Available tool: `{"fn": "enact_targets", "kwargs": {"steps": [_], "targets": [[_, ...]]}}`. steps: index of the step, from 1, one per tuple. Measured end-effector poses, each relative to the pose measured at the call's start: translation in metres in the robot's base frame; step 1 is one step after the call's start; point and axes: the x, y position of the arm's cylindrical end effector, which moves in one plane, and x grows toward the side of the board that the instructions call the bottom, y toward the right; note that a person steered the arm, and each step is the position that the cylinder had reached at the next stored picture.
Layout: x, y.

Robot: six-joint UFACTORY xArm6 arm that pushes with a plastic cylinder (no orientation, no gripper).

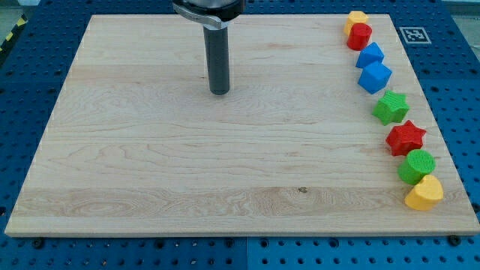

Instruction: Push the red circle towards top center

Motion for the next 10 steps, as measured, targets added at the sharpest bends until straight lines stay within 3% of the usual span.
{"fn": "enact_targets", "kwargs": {"steps": [2,5,7,8,10], "targets": [[-0.004,0.001],[-0.118,0.016],[-0.143,0.028],[-0.151,0.044],[-0.199,0.146]]}}
